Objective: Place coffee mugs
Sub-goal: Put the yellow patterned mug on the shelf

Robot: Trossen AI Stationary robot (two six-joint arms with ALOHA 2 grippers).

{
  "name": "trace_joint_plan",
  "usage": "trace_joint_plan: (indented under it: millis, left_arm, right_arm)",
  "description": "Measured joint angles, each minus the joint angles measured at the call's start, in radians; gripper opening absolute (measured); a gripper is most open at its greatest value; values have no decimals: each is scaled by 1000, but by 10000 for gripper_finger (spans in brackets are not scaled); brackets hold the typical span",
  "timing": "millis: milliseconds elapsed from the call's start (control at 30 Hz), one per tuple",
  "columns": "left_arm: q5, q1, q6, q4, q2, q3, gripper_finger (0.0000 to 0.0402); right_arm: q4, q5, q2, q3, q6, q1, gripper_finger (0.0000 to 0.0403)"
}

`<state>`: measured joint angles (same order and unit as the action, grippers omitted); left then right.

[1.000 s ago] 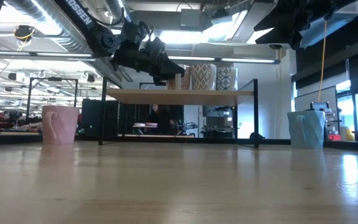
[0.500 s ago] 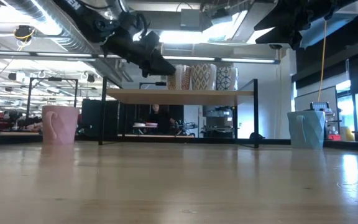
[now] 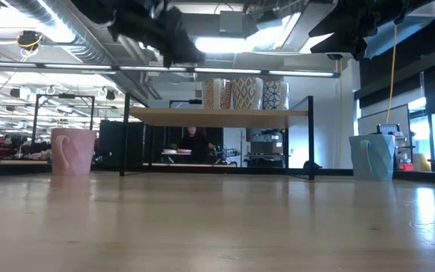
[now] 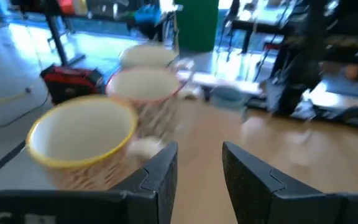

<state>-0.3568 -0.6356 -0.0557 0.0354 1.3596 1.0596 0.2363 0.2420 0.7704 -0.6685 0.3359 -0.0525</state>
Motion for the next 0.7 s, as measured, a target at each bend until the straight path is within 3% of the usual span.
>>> trace_joint_plan:
  millis: [200, 467, 700]
  left_arm:
    - [83, 114, 145, -79, -89, 1, 121]
    - [197, 311, 451, -456, -183, 0, 119]
    - [209, 454, 772, -788, -250, 0, 116]
  right_arm:
    - [0, 0, 0, 0, 0, 0, 199]
    - [8, -23, 0, 0, -29, 0, 199]
    - [22, -60, 14, 0, -56, 0, 199]
